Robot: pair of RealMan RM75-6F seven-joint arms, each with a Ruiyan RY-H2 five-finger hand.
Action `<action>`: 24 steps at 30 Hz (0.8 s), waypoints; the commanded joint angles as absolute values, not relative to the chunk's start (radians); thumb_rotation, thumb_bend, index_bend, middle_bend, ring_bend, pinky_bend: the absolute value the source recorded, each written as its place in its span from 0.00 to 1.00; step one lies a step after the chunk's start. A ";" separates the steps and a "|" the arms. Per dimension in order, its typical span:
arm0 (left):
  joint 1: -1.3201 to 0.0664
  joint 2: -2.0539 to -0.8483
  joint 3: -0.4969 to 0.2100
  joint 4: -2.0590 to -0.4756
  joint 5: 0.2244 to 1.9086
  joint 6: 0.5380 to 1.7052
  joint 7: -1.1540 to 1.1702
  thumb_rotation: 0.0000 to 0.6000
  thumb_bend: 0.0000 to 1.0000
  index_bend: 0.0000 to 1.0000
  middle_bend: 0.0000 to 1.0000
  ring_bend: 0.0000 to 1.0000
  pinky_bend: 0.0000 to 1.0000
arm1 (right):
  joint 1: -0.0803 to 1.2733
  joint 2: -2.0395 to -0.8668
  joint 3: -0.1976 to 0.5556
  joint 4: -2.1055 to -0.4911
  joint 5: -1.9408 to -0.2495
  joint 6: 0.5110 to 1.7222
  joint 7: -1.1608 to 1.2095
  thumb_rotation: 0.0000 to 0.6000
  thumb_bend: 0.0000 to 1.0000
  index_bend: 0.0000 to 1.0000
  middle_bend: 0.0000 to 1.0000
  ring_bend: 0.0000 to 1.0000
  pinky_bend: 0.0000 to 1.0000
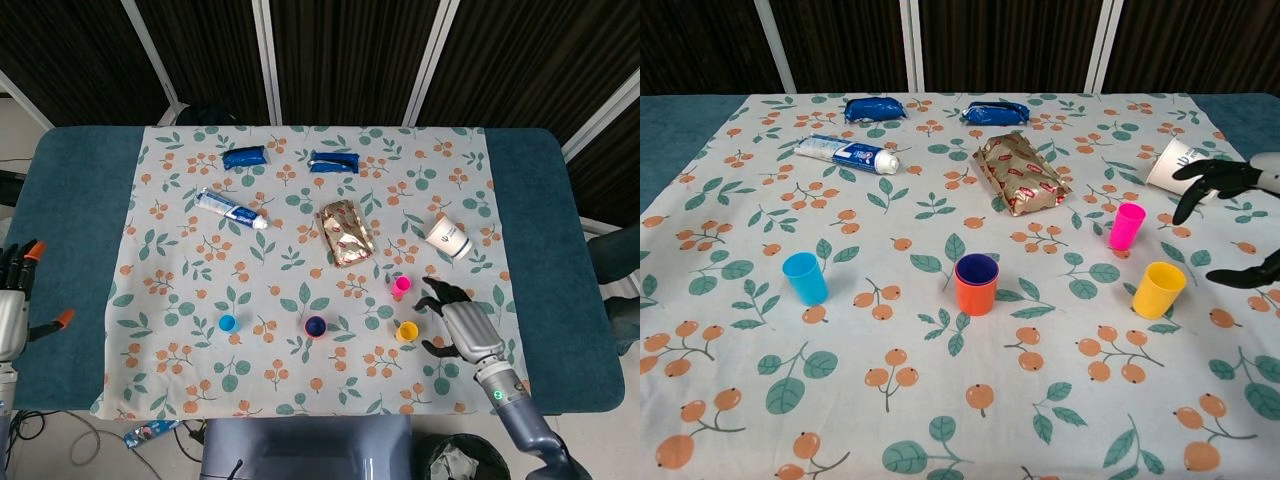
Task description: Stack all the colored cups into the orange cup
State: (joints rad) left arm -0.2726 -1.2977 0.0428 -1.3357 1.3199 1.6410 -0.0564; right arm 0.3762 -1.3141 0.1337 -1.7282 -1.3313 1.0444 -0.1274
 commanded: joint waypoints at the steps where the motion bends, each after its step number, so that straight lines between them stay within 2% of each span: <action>1: -0.269 -1.299 0.037 -1.336 1.323 1.630 -0.050 1.00 0.07 0.04 0.04 0.00 0.03 | 0.385 -1.328 0.132 -1.727 -1.322 1.039 -0.141 1.00 0.33 0.37 0.08 0.11 0.15; 10: -0.260 -1.300 0.021 -1.344 1.344 1.610 -0.032 1.00 0.07 0.04 0.04 0.00 0.03 | 0.391 -1.352 0.114 -1.711 -1.295 1.034 -0.179 1.00 0.36 0.40 0.08 0.11 0.16; 24: -0.248 -1.297 0.000 -1.353 1.358 1.573 -0.021 1.00 0.07 0.04 0.04 0.00 0.03 | 0.402 -1.367 0.093 -1.686 -1.267 1.011 -0.182 1.00 0.36 0.40 0.08 0.11 0.16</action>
State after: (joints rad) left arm -0.2486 -1.2970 0.0005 -1.3525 1.3581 1.5739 -0.0222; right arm 0.4011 -1.3647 0.0930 -1.6875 -1.2677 1.0108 -0.1826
